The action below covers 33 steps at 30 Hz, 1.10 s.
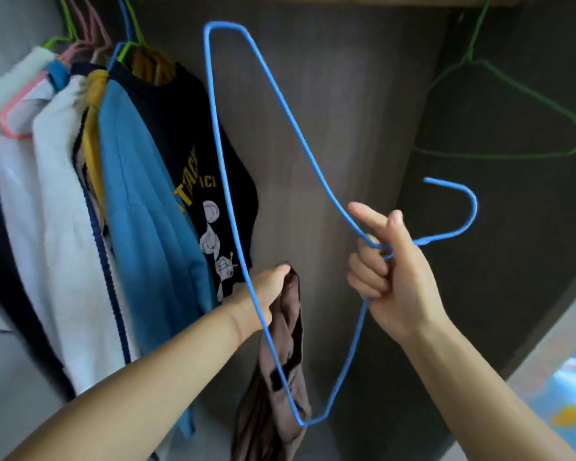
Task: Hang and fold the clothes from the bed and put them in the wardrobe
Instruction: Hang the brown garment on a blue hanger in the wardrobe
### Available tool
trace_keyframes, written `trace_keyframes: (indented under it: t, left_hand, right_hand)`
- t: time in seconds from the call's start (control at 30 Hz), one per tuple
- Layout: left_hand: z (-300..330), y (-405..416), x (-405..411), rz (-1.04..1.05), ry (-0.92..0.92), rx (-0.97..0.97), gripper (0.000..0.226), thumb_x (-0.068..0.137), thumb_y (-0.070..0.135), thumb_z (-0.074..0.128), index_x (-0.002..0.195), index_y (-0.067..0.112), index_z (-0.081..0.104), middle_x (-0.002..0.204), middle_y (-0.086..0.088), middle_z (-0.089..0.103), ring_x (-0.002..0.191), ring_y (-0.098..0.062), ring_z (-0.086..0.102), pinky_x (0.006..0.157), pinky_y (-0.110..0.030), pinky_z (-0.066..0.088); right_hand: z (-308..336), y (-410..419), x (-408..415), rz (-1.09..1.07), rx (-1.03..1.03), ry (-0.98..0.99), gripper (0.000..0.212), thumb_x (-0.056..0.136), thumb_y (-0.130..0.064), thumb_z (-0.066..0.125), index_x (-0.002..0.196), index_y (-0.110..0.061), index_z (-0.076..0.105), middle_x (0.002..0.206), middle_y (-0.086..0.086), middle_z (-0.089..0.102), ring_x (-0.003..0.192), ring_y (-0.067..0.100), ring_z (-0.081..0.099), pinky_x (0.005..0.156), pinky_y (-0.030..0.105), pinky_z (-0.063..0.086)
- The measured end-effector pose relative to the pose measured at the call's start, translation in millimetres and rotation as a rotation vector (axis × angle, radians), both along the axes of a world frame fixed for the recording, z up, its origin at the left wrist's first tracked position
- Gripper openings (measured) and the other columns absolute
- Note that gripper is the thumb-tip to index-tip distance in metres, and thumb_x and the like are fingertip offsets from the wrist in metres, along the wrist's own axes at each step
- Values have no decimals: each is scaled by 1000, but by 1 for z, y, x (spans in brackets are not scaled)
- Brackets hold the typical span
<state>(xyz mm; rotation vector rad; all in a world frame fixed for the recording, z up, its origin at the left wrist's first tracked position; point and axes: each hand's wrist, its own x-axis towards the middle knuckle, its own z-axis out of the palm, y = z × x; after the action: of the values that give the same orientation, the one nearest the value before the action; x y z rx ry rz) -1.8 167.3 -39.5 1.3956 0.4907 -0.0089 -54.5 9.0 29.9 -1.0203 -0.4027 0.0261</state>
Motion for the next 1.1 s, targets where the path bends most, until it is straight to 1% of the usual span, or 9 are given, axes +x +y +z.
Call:
trace_keyframes:
  t: [0.13, 0.27, 0.37, 0.57, 0.73, 0.83, 0.9, 1.0, 1.1]
  left_hand:
    - [5, -26, -13, 2, 49, -2, 24, 92, 31, 57, 73, 16, 55, 82, -8, 60, 74, -20, 56, 72, -24, 46]
    - [3, -48, -15, -4, -4, -27, 26, 95, 31, 53, 97, 9, 67, 111, -11, 67, 103, -25, 62, 101, -34, 45]
    - [11, -67, -16, -29, -41, -82, 26, 96, 29, 52, 82, 12, 65, 101, -8, 67, 93, -22, 61, 94, -30, 45]
    - [30, -78, -13, -73, -130, -207, 22, 97, 23, 52, 80, 14, 62, 75, -3, 66, 71, -16, 63, 77, -28, 51]
    - [8, -50, -5, 45, -42, -185, 32, 100, 11, 42, 69, 10, 48, 32, 2, 48, 23, -6, 44, 27, -15, 37]
    - [-20, -43, -1, 10, 61, -140, 28, 99, 10, 39, 75, 7, 51, 55, -7, 50, 23, -9, 43, 27, -16, 38]
    - [-34, -49, -2, -57, 84, 16, 21, 99, 12, 43, 83, 6, 55, 67, -8, 49, 36, -13, 51, 32, -17, 40]
    - [-41, -58, -3, -149, -71, 565, 26, 99, 16, 46, 74, 15, 53, 67, -4, 48, 67, -19, 49, 50, -23, 35]
    - [-28, -61, -7, -239, -282, 894, 23, 99, 16, 46, 81, 16, 60, 75, -3, 55, 76, -20, 52, 64, -26, 31]
  right_hand:
    - [6, -11, -30, -349, 129, -95, 42, 98, -33, 39, 81, -22, 76, 45, -10, 20, 39, 5, 16, 43, 17, 14]
    - [6, -31, -51, -558, 201, -213, 41, 100, -30, 36, 90, -27, 75, 45, -11, 26, 38, 5, 24, 43, 17, 23]
    - [-11, -34, -57, -647, 163, -203, 35, 99, -29, 38, 97, -27, 72, 46, -8, 25, 39, 7, 24, 42, 19, 24]
    - [-54, -62, -63, -443, -273, 22, 33, 102, -17, 40, 107, -33, 69, 52, -4, 23, 43, 9, 21, 43, 26, 15]
    - [-41, -112, -81, -220, -1007, 51, 34, 103, -17, 40, 112, -34, 68, 41, -12, 31, 36, 5, 26, 44, 24, 21]
    - [-37, -123, -97, -119, -1284, 88, 33, 103, -16, 38, 119, -31, 62, 33, -26, 42, 36, -7, 47, 40, 9, 33]
    - [-35, -129, -101, -69, -1331, 127, 33, 103, -15, 37, 122, -28, 61, 33, -30, 42, 37, -12, 48, 41, 8, 37]
    - [-36, -138, -98, -60, -1434, 132, 31, 102, -20, 40, 112, -41, 61, 41, -36, 47, 48, -17, 52, 48, 5, 39]
    - [-48, -134, -101, -22, -1576, 77, 31, 99, -28, 45, 101, -50, 67, 80, -35, 63, 85, -12, 60, 77, 7, 44]
